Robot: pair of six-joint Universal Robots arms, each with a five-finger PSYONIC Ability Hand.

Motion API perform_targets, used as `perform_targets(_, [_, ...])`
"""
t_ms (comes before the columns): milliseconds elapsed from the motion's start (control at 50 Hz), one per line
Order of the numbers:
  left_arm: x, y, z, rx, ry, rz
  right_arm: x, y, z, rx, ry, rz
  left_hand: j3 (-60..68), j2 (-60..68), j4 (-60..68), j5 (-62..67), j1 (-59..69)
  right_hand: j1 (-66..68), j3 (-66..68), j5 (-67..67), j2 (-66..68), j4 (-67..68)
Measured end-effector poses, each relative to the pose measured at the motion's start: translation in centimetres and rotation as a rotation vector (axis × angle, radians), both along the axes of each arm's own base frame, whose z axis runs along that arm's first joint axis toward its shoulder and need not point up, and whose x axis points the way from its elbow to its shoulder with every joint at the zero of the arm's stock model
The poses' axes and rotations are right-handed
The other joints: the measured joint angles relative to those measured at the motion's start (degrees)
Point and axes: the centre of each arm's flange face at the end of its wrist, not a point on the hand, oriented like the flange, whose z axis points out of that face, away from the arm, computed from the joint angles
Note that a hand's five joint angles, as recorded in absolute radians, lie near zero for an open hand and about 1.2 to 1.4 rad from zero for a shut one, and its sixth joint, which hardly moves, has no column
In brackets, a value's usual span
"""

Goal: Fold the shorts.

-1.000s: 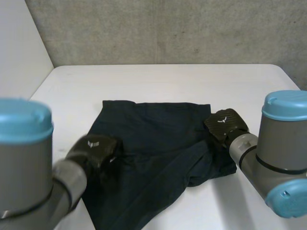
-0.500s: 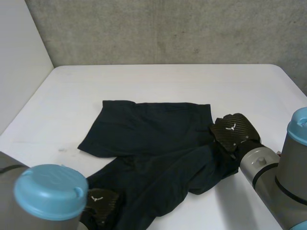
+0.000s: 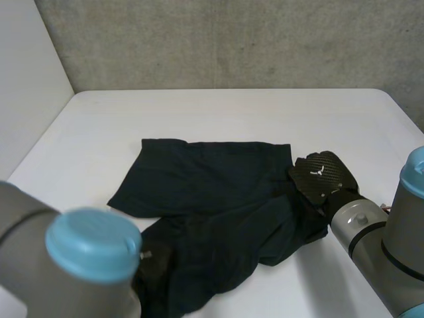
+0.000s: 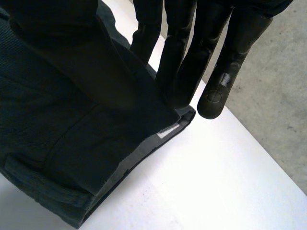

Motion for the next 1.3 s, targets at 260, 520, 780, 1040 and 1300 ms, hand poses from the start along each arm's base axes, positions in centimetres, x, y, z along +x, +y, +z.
perform_targets(260, [-1.2, -17.7, 5.0, -0.462, -0.130, 0.079, 2.7, -5.1, 0.4, -0.062, -0.019, 0.021, 0.1, 0.2, 0.2, 0.0, 0.1, 0.0, 0.0, 0.0, 0.1, 0.0])
perform_targets(520, [-5.7, -29.0, 0.4, -0.694, -0.146, 0.010, 7.7, -14.6, -2.5, -0.284, -0.039, 0.028, 0.1, 0.3, 0.2, 0.0, 0.1, 0.0, 0.0, 0.0, 0.4, 0.0])
perform_targets(780, [-7.9, -31.9, -3.5, -0.898, -0.100, -0.095, 9.9, -18.8, -9.5, -0.464, 0.103, 0.045, 0.3, 0.3, 0.3, 0.0, 0.1, -5.1, -8.7, -7.2, -8.6, -8.7])
perform_targets(1040, [-8.4, -30.8, -2.2, -0.939, -0.059, -0.149, 8.6, -19.5, -1.0, -0.499, -0.157, -0.030, -55.7, -56.6, -56.8, -53.2, -53.1, -41.5, -56.1, -52.6, -53.8, -54.9])
perform_targets(1300, [-2.7, -24.6, 2.4, -0.759, -0.116, -0.123, 2.4, -12.7, 2.4, -0.109, -0.199, -0.057, -55.8, -56.7, -56.8, -53.2, -53.1, -41.1, -55.2, -52.1, -53.2, -54.5])
